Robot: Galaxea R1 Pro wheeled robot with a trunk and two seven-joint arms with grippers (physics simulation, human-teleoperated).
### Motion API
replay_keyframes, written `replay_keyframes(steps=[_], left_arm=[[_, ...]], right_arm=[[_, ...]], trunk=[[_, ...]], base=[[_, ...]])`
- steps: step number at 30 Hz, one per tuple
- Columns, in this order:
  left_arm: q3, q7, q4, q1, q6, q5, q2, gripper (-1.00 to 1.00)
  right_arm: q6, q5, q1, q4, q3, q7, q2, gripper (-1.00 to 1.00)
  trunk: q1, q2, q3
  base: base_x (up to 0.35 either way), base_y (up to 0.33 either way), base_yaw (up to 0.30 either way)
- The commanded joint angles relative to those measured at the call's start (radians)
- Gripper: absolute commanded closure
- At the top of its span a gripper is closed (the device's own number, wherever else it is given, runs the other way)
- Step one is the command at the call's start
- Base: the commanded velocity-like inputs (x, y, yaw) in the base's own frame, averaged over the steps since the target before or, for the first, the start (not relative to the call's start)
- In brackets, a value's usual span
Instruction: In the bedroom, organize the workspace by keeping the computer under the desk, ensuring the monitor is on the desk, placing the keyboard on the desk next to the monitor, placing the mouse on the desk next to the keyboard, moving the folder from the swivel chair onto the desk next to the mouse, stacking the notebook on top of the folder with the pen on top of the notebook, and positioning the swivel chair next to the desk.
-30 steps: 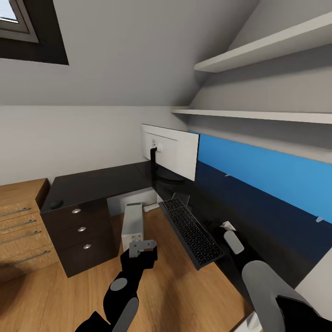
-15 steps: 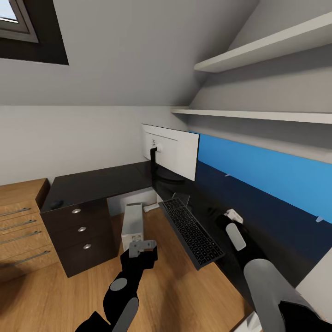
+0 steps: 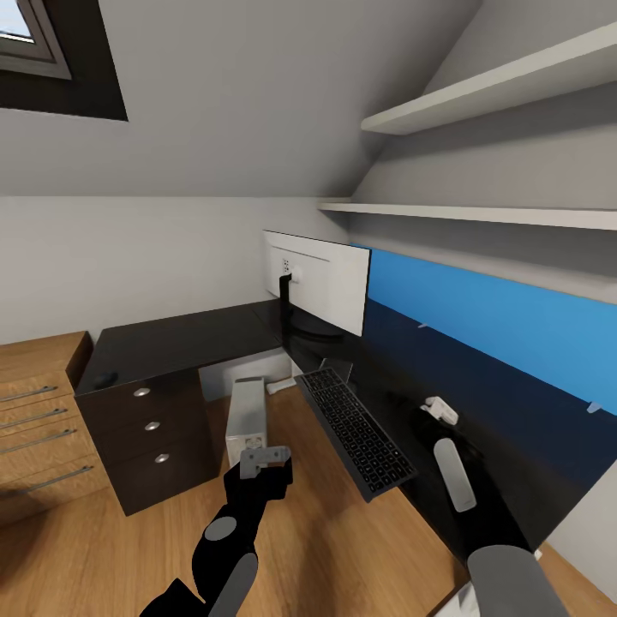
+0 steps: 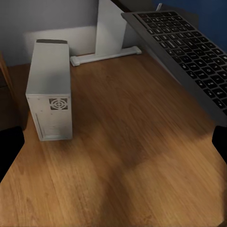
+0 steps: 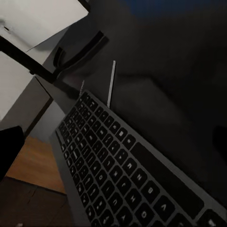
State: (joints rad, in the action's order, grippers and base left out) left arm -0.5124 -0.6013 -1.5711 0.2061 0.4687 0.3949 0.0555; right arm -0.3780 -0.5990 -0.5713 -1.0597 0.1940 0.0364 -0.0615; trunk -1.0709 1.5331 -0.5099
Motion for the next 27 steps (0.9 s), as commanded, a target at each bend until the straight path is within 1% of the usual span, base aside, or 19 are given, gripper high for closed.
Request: replay_keyframes(steps=[1, 4, 5, 9, 10, 18, 22, 27], left_arm=[[-0.001, -0.009, -0.001, 0.001, 0.002, 0.009, 0.0, -1.0], [-0.001, -0.008, -0.001, 0.001, 0.002, 0.009, 0.0, -1.0], [-0.001, -0.008, -0.001, 0.001, 0.002, 0.009, 0.0, -1.0], [-0.001, -0.008, -0.001, 0.001, 0.002, 0.009, -0.001, -1.0], [-0.001, -0.008, -0.001, 0.001, 0.002, 0.009, -0.001, -1.0], [-0.001, -0.008, -0.001, 0.001, 0.002, 0.009, -0.001, -1.0], [-0.001, -0.008, -0.001, 0.001, 0.002, 0.009, -0.001, -1.0], [-0.001, -0.008, -0.001, 0.001, 0.002, 0.009, -0.001, -1.0]], right_arm=[[-0.031, -0.01, 0.004, -0.022, 0.003, 0.003, -0.011, -1.0], [-0.058, -0.015, 0.005, -0.029, 0.004, 0.002, -0.015, -1.0], [-0.073, -0.024, 0.006, -0.032, 0.004, 0.002, -0.016, -1.0], [-0.092, -0.051, 0.007, -0.039, 0.005, 0.002, -0.016, -1.0], [-0.098, -0.063, 0.01, -0.042, 0.005, 0.002, -0.014, -1.0], [-0.099, -0.066, 0.011, -0.042, 0.005, 0.003, -0.014, -1.0], [-0.099, -0.066, 0.011, -0.042, 0.005, 0.003, -0.014, -1.0], [-0.099, -0.065, 0.011, -0.04, 0.004, 0.003, -0.014, -1.0]], trunk=[[0.0, 0.001, -0.001], [0.0, 0.001, -0.001], [0.0, 0.001, -0.001], [0.0, 0.001, -0.001], [0.0, 0.001, -0.001], [0.0, 0.001, -0.001], [0.0, 0.001, -0.001], [0.0, 0.001, -0.001]], base=[[0.0, 0.0, 0.0], [0.0, 0.0, 0.0], [0.0, 0.0, 0.0], [0.0, 0.0, 0.0], [0.0, 0.0, 0.0], [-0.012, -0.001, -0.012], [-0.185, -0.06, -0.143], [-0.276, -0.099, -0.159]])
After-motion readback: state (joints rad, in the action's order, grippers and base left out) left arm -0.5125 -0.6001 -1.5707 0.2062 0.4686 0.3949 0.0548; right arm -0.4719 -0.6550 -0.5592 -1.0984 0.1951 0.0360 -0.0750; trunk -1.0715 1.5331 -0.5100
